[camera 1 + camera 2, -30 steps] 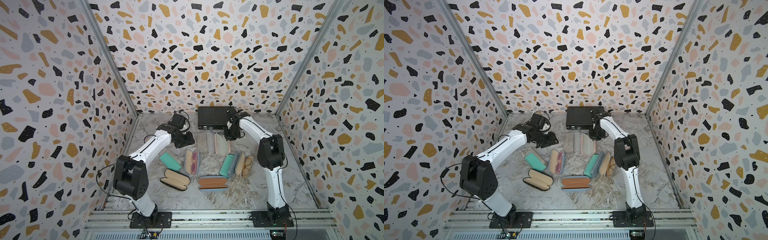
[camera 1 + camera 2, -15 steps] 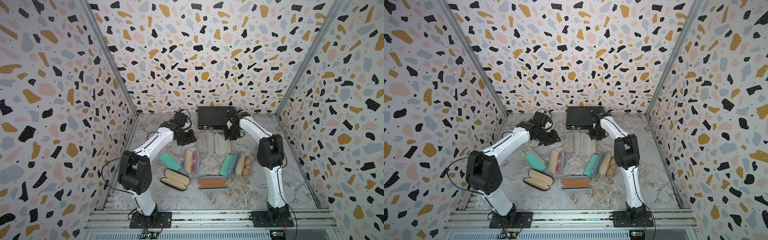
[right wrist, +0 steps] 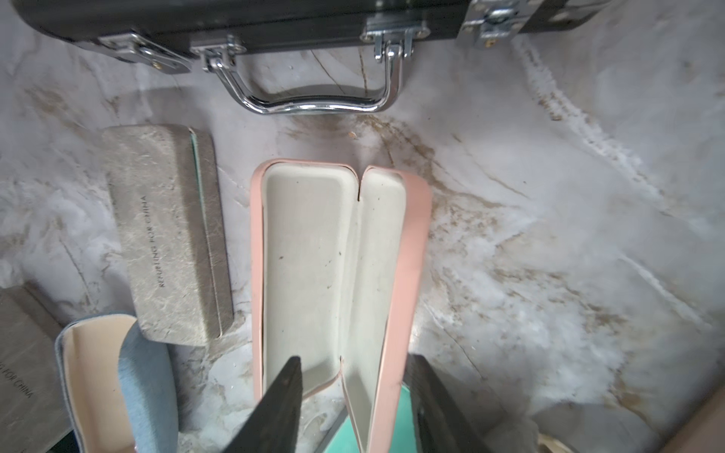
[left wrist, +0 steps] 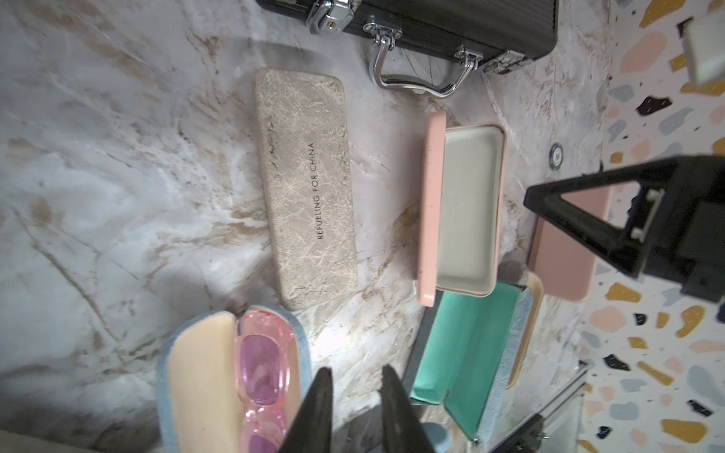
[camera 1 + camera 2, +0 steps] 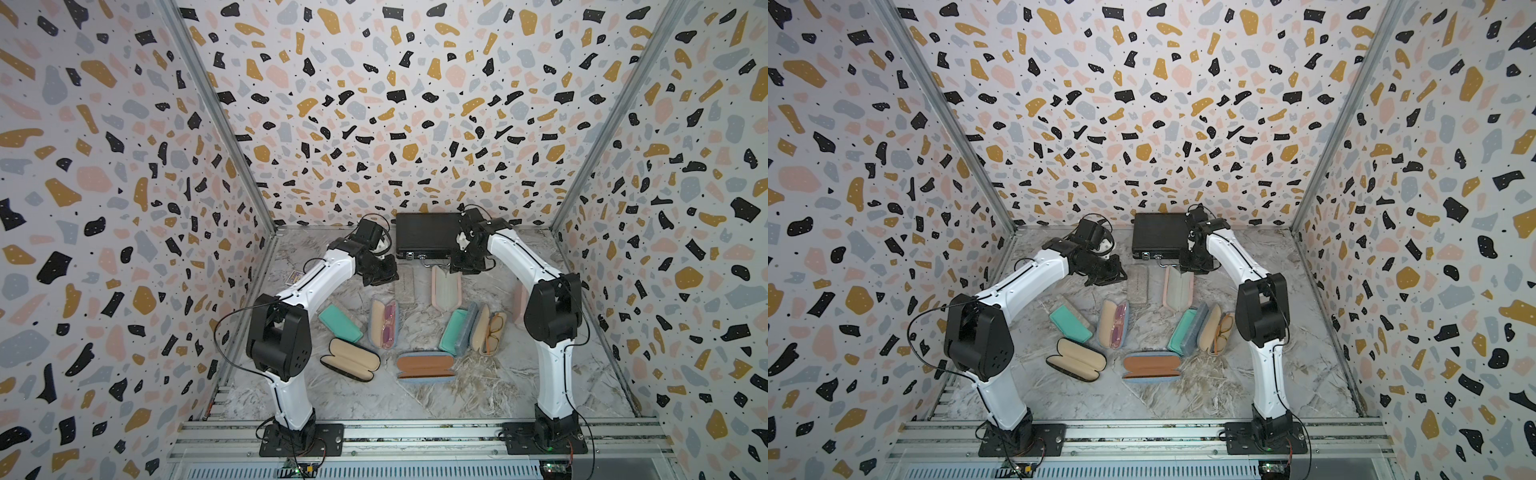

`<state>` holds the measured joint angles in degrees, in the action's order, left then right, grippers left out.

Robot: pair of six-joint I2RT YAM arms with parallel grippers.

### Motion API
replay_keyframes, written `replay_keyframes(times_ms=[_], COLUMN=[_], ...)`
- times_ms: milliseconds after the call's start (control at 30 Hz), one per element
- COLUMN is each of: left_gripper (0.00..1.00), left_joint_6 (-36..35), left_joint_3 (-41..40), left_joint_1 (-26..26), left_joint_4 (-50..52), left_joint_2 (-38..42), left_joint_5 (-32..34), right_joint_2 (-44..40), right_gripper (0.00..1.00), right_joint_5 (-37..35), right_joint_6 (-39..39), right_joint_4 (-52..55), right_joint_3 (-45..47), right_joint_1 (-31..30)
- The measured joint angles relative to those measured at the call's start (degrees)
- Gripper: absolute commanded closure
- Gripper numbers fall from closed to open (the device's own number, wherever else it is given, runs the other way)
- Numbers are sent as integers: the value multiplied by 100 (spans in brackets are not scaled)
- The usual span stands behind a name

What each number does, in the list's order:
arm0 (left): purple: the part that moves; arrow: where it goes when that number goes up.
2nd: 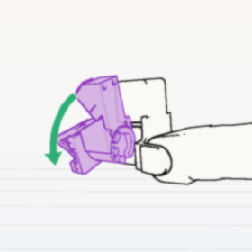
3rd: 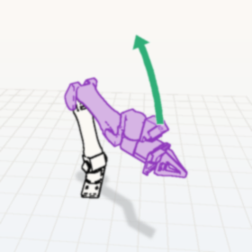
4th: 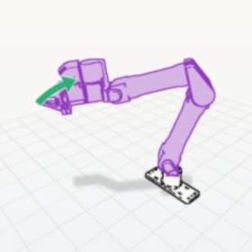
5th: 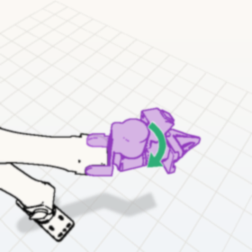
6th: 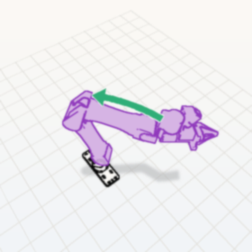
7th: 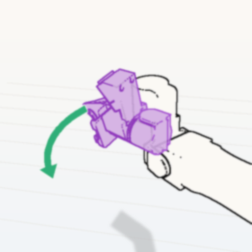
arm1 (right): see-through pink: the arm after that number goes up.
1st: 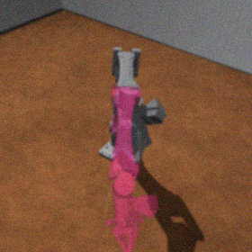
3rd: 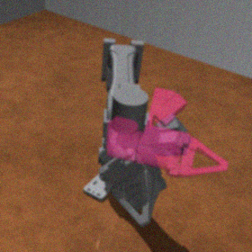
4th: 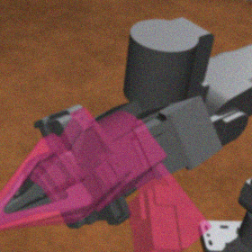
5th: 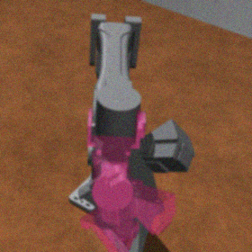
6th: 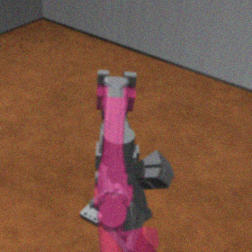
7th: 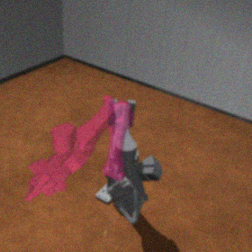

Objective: Close the glasses case
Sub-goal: Place the glasses case at the center of the board, then close the glasses case at the center of the board.

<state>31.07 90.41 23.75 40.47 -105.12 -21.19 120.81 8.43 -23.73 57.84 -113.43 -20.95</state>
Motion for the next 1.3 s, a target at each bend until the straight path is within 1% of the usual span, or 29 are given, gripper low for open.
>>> replay_keyframes(times_ms=[67,100,133,267,433,533,800,1300], left_gripper=[97,100,100,100,100,100,100,100], left_joint_6=[-7,0,-20,-61,-177,-219,-341,-452], left_joint_3=[59,81,122,389,616,647,1241,2361], left_joint_1=[46,76,101,210,308,339,426,756], left_joint_4=[11,17,39,155,297,396,713,1178], left_joint_2=[-48,-76,-114,-387,-763,-927,-1547,-2452], left_joint_5=[-13,-35,-48,-81,-83,-79,13,138], right_joint_2=[-258,-378,-514,-852,-901,-874,-715,-476], right_gripper=[74,82,88,99,100,100,100,100], right_joint_5=[-68,-111,-146,-208,-164,-129,20,142], right_joint_6=[-9,-15,-11,13,13,9,-9,-2], right_joint_4=[-11,-11,-37,-155,-350,-417,-730,-866], right_joint_3=[186,286,417,918,1458,1626,1808,1864], right_joint_1=[7,13,28,138,286,345,348,348])
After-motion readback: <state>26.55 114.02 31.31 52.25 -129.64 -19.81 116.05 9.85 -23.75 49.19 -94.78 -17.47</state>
